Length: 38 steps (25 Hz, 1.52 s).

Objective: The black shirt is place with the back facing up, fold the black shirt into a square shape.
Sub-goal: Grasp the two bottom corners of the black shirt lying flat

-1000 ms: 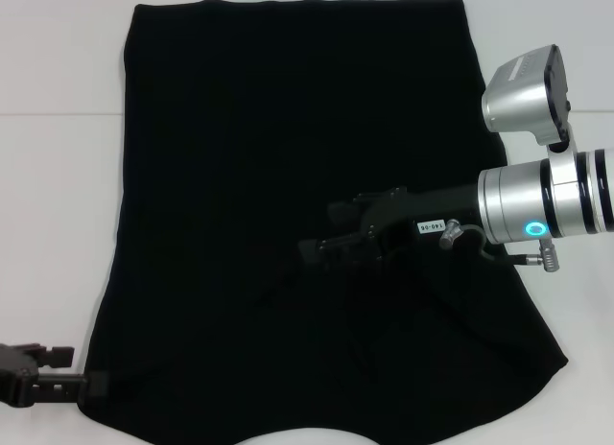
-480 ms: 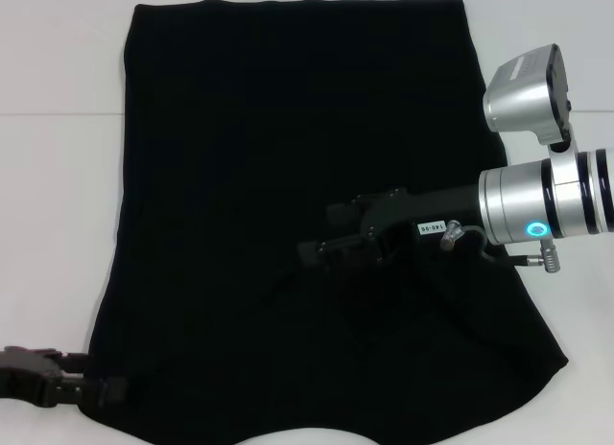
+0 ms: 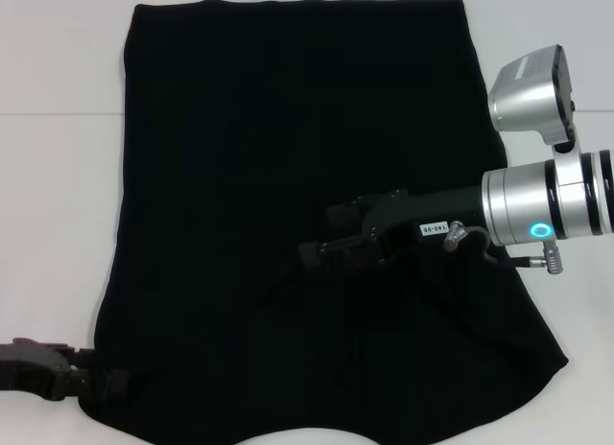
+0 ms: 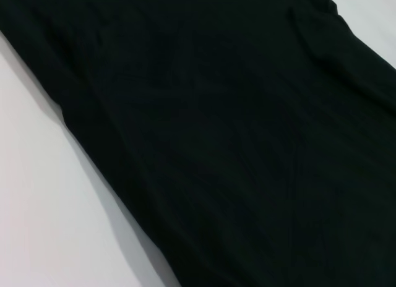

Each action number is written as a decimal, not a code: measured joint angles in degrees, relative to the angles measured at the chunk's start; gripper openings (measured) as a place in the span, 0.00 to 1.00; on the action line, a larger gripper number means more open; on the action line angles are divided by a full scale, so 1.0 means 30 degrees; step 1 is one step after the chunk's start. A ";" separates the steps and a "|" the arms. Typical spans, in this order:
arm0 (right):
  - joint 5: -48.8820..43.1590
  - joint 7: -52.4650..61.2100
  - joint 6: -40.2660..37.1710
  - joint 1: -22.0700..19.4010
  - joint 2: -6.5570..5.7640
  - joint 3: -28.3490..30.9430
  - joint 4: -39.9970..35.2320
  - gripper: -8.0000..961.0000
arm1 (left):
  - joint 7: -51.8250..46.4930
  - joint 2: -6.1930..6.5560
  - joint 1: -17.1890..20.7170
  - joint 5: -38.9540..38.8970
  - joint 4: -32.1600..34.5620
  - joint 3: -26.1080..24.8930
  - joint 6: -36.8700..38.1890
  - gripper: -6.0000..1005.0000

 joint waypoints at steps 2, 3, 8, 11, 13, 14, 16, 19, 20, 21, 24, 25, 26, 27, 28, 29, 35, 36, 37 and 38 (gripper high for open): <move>0.0001 0.0000 -0.0050 0.0000 -0.0025 0.0014 -0.0013 0.93 | 0.0041 -0.0004 -0.0016 0.0013 0.0001 0.0000 -0.0098 0.77; 0.0001 0.0019 -0.0057 0.0001 -0.0036 0.0015 -0.0016 0.93 | 0.0048 -0.0010 -0.0023 0.0019 0.0001 0.0000 -0.0163 0.73; -0.0047 0.0265 0.0059 -0.0064 -0.0097 0.0016 -0.0043 0.92 | 0.0017 -0.0014 -0.0027 0.0031 0.0002 -0.0008 -0.0237 0.52; -0.0068 0.0283 0.0061 -0.0138 -0.0124 0.0015 -0.0048 0.92 | -0.0011 -0.0010 -0.0025 0.0036 0.0002 -0.0006 -0.0244 0.39; -0.0095 0.0283 0.0047 -0.0178 -0.0155 0.0011 -0.0048 0.92 | -0.0032 -0.0008 -0.0023 0.0063 0.0002 0.0033 -0.0249 0.31; -0.0109 0.0282 0.0011 -0.0199 -0.0189 0.0007 -0.0047 0.92 | -0.0043 -0.0007 -0.0022 0.0078 0.0003 0.0116 -0.0251 0.27; -0.0129 0.0283 -0.0146 -0.0252 -0.0289 0.0004 -0.0048 0.92 | -0.0049 -0.0006 -0.0022 0.0094 0.0002 0.0215 -0.0253 0.19; -0.0204 0.0699 -0.0557 -0.0461 -0.0681 -0.0031 -0.0162 0.91 | -0.0072 -0.0007 -0.0022 0.0098 0.0002 0.0276 -0.0251 0.14; -0.0303 0.1042 -0.0681 -0.0573 -0.0852 -0.0049 -0.0283 0.91 | -0.0082 -0.0007 -0.0021 0.0098 0.0007 0.0268 -0.0235 0.12; -0.0538 0.1502 -0.0863 -0.0741 -0.1038 -0.0054 -0.0497 0.91 | -0.0085 -0.0006 -0.0020 0.0099 0.0027 0.0244 -0.0194 0.11; -0.1335 0.3063 -0.1680 -0.1478 -0.1573 0.0011 -0.1349 0.91 | -0.0116 -0.0007 0.0025 0.0061 0.0105 0.0140 -0.0016 0.06; -0.1481 0.3424 -0.1919 -0.1685 -0.1682 0.0022 -0.1590 0.91 | -0.0137 0.0004 0.0057 0.0022 0.0127 0.0122 0.0032 0.04; -0.1560 0.3945 -0.2268 -0.2092 -0.1874 0.0082 -0.1985 0.91 | -0.0158 0.0020 0.0079 -0.0016 0.0142 0.0112 0.0081 0.03; -0.1582 0.4246 -0.2559 -0.2393 -0.1987 0.0181 -0.2275 0.91 | -0.0174 0.0025 0.0082 -0.0053 0.0143 0.0114 0.0145 0.01; -0.1606 0.4571 -0.2889 -0.2773 -0.2120 0.0343 -0.2577 0.91 | -0.0188 0.0030 0.0086 -0.0069 0.0146 0.0109 0.0219 0.01; -0.1613 0.4800 -0.3264 -0.3133 -0.2249 0.0582 -0.2828 0.91 | -0.0201 0.0030 0.0087 -0.0089 0.0148 0.0109 0.0325 0.01; -0.2237 0.5553 -0.4553 -0.4613 -0.3164 0.2162 -0.3183 0.90 | -0.0329 -0.0054 0.0096 -0.0115 0.0113 0.0079 0.0671 0.01; -0.2589 0.5619 -0.4607 -0.4821 -0.3287 0.2576 -0.3110 0.90 | -0.0334 -0.0076 0.0093 -0.0115 0.0103 0.0077 0.0674 0.01; -0.2977 0.5649 -0.4613 -0.4998 -0.3386 0.3034 -0.3026 0.90 | -0.0339 -0.0110 0.0089 -0.0115 0.0089 0.0077 0.0680 0.01; -0.3718 0.5663 -0.4661 -0.5293 -0.3536 0.3846 -0.2838 0.90 | -0.0340 -0.0135 0.0083 -0.0115 0.0074 0.0079 0.0678 0.01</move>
